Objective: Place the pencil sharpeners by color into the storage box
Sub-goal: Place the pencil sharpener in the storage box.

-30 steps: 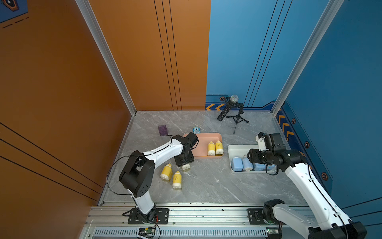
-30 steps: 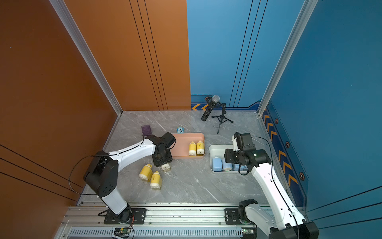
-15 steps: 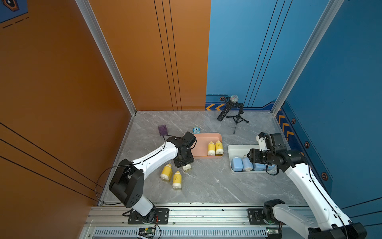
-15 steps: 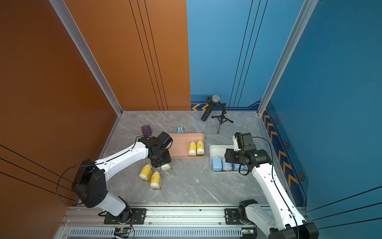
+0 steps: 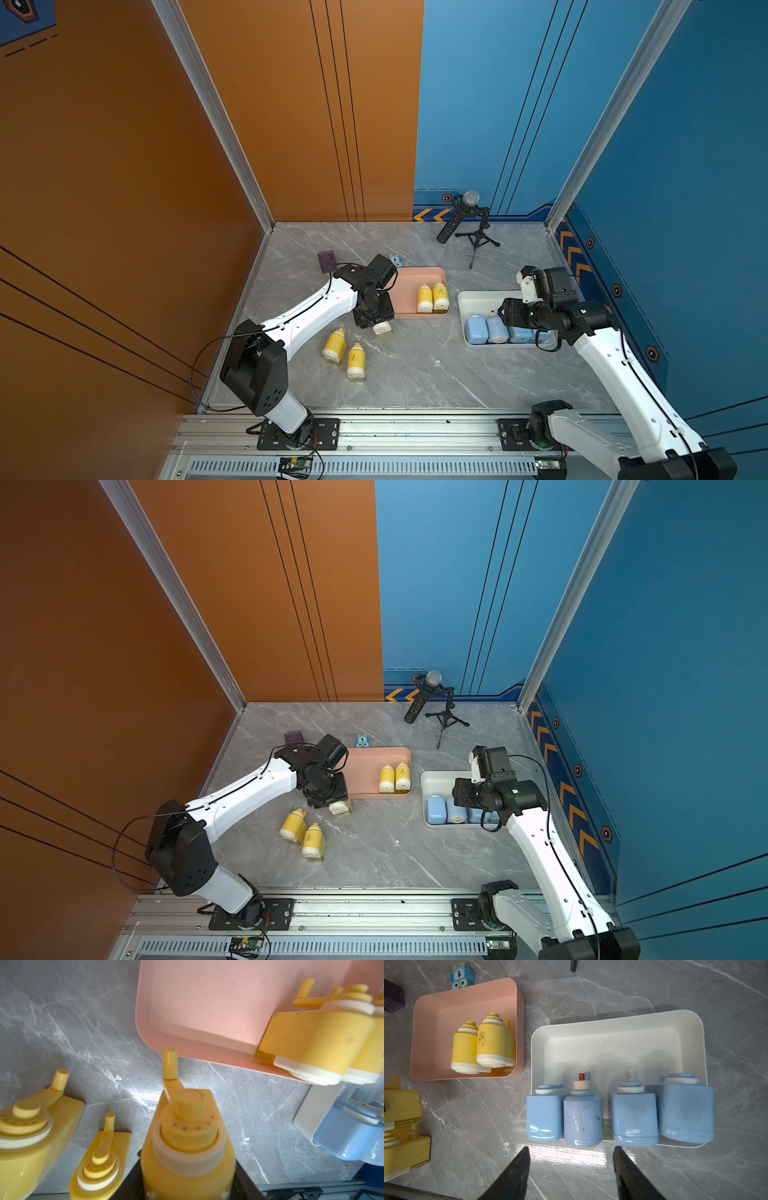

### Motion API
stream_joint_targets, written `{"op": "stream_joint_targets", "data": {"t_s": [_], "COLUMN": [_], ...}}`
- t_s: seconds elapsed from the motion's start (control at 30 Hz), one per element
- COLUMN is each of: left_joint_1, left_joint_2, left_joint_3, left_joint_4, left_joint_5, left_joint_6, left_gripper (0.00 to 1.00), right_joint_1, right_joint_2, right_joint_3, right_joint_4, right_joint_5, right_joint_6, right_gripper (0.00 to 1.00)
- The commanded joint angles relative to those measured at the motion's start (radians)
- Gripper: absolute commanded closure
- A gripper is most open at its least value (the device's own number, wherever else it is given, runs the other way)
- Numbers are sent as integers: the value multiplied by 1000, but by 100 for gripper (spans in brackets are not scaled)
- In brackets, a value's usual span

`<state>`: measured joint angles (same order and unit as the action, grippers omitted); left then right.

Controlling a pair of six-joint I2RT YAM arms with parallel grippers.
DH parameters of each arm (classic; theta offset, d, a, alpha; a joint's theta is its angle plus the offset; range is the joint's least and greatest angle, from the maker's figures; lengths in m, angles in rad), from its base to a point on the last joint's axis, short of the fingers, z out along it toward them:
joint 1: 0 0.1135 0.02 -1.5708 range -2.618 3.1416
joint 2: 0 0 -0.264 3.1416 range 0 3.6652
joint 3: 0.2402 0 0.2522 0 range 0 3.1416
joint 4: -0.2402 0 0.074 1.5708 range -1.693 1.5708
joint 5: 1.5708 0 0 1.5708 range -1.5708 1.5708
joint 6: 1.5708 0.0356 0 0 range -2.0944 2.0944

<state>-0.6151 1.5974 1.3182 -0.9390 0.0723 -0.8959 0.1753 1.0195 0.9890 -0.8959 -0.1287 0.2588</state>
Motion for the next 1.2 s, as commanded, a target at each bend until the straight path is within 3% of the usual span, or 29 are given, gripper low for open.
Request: {"op": "stream_joint_targets", "data": {"t_s": [0.0,0.5,1.17], "left_joint_1": [12,40,0], "left_joint_2": [56,414,564], "left_joint_3": [96,525,605], "left_joint_4": [-49,-155,-159], "left_joint_5": [23,44,42], "left_joint_6": [79,208,188], "left_gripper": [60,61,61], "right_joint_1": [-8,-20,-23], "right_joint_2": [-9,31,17], "right_joint_3": [-6,7,-3], "right_joint_4": [10,11,13], "right_joint_5": [-10,-9,-24], "right_joint_6": [-6,-12,-14], "right_gripper": [35,35,35]}}
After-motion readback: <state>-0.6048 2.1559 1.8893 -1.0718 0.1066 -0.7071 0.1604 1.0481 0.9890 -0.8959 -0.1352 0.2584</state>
